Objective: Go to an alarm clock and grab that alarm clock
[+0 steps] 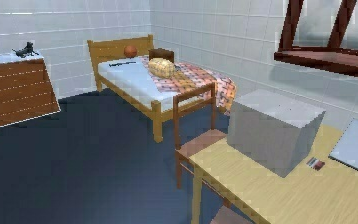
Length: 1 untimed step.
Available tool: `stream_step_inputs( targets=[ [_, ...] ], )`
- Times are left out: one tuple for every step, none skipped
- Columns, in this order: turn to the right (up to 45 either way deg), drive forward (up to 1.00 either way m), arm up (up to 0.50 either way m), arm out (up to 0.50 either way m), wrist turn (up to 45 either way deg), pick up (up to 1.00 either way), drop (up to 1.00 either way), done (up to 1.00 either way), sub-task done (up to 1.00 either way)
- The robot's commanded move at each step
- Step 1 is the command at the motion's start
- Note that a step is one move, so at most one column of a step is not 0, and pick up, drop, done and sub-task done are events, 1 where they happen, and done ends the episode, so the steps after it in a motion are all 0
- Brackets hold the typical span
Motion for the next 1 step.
stream_step_inputs(
  targets=[
    [0.0, 0.0, 0.0, 0.0, 45.0, 0.0, 0.0, 0.0, 0.0]
  ],
)
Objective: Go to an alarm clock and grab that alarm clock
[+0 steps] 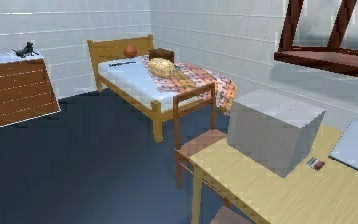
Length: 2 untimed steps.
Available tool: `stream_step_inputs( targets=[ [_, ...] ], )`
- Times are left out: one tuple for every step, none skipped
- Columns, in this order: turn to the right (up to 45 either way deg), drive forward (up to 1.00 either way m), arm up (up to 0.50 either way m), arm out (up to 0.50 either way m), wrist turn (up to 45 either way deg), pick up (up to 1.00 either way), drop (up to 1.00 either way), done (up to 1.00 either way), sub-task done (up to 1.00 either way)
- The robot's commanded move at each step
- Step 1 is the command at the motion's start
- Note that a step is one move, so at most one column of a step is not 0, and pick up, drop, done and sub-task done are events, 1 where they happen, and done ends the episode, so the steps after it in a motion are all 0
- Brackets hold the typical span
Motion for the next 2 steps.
stream_step_inputs(
  targets=[
    [0.0, 0.0, 0.0, 0.0, 33.0, 0.0, 0.0, 0.0, 0.0],
    [0.0, 0.0, -0.3, 0.0, 0.0, 0.0, 0.0, 0.0, 0.0]
  ],
)
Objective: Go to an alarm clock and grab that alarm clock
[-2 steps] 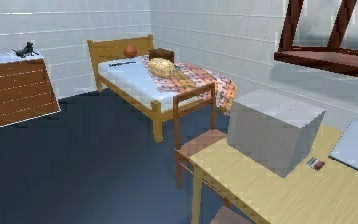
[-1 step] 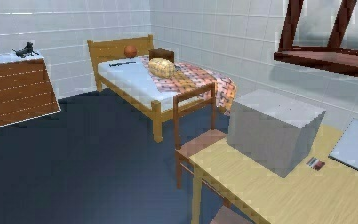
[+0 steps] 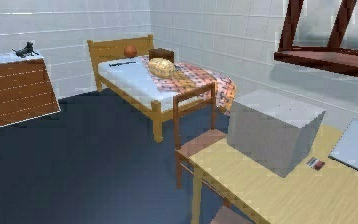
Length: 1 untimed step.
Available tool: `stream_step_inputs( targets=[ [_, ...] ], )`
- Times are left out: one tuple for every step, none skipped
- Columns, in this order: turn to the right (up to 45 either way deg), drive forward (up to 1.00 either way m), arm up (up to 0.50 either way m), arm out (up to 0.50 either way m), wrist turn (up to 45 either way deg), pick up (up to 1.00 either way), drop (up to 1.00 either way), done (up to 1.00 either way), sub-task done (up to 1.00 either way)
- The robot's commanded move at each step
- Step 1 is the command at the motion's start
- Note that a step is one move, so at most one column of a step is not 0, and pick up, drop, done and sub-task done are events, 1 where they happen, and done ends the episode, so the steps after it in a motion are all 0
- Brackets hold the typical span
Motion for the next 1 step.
stream_step_inputs(
  targets=[
    [0.0, 0.0, 0.0, 0.0, 0.0, 1.0, 0.0, 0.0, 0.0]
  ],
)
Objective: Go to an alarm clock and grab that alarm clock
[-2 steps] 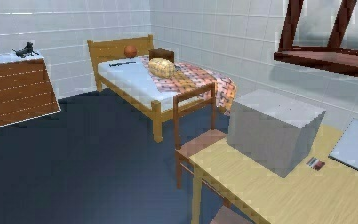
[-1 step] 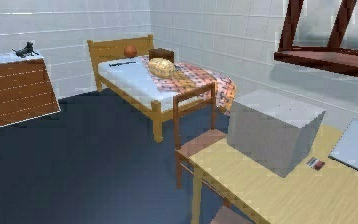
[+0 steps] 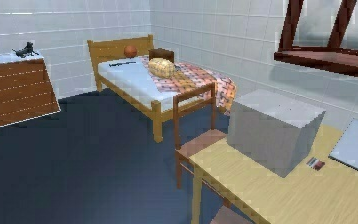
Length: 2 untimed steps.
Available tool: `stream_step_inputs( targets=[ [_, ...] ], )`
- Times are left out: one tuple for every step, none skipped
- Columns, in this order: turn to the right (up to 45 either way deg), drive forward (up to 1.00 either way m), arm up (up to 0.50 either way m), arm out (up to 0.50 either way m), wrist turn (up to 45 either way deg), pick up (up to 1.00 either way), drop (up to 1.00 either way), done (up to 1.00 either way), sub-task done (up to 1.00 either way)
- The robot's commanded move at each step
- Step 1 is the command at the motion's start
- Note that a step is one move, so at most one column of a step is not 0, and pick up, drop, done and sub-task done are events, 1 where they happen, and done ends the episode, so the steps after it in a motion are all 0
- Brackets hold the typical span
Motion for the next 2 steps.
stream_step_inputs(
  targets=[
    [0.0, 0.0, 0.1, 0.0, 0.0, 0.0, 0.0, 0.0, 0.0],
    [0.0, 0.0, 0.0, 0.0, 0.0, 0.0, 0.0, 1.0, 0.0]
  ],
)
